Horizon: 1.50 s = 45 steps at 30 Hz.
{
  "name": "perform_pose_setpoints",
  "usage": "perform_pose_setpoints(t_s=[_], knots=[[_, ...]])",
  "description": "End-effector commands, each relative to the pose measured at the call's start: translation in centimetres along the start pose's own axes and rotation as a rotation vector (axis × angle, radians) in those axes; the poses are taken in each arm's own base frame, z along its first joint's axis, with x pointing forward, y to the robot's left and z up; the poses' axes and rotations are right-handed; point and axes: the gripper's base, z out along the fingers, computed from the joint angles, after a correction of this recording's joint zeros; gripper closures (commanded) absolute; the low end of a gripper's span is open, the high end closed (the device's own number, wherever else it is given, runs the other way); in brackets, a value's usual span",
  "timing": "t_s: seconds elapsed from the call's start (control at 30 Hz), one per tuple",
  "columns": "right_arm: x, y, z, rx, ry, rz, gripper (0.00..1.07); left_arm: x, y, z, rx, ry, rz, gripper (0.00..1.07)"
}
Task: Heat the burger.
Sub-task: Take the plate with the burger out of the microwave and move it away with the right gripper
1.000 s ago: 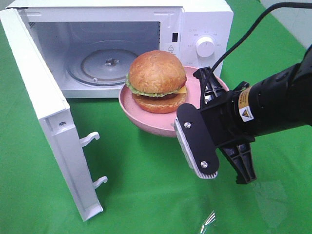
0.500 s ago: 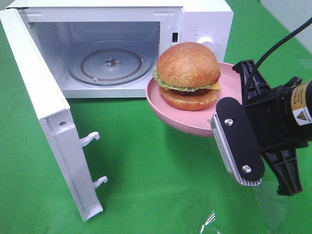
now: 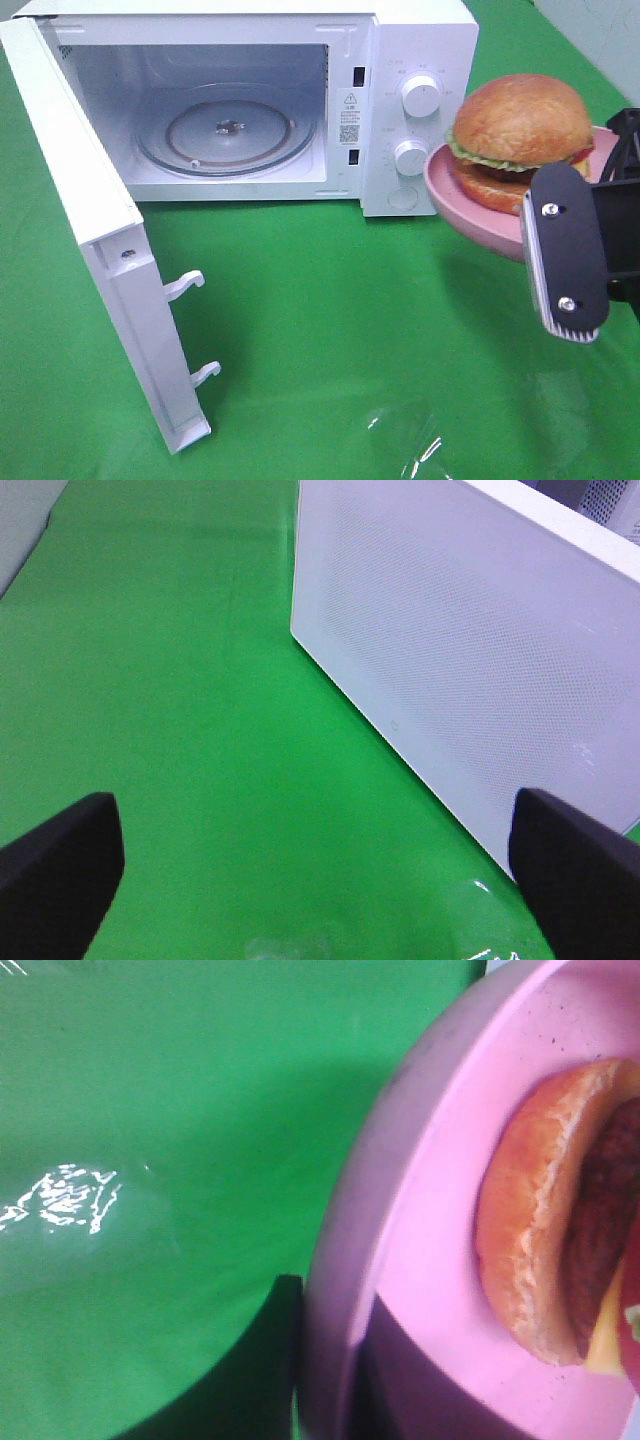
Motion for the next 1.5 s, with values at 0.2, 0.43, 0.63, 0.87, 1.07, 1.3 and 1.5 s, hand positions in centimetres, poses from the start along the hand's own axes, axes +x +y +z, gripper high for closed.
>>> perform_pose_setpoints(t_s=[0.2, 0.43, 0.63, 0.87, 1.07, 1.3, 1.5], knots=[[1.3, -1.1, -0.5, 0.126, 0.100, 0.285, 1.07, 0.1, 0.0, 0.0, 0.003, -0.004, 0.000, 0.10], [1.9, -1.0, -0.6, 0.143, 0.159, 0.518, 1.07, 0.1, 0.0, 0.0, 0.003, -0.004, 0.000, 0.10], [2.8, -0.4, 0.1, 0.188, 0.241, 0.605, 1.07, 0.1, 0.0, 0.0, 0.003, -0.004, 0.000, 0.10], [2.7, 0.5, 2.1, 0.162, 0.365, 0.689, 1.07, 0.1, 0.0, 0.0, 0.003, -0.004, 0.000, 0.10], [2.1, 0.7, 4.0, 0.180, 0.429, 0.793, 1.07, 0.1, 0.0, 0.0, 0.003, -0.004, 0.000, 0.10], [1.7, 1.0, 5.8, 0.248, 0.472, 1.041, 1.07, 0.1, 0.0, 0.0, 0.003, -0.004, 0.000, 0.10], [1.3, 1.3, 7.4, 0.288, 0.502, 1.075, 1.07, 0.1, 0.0, 0.0, 0.003, -0.004, 0.000, 0.10]])
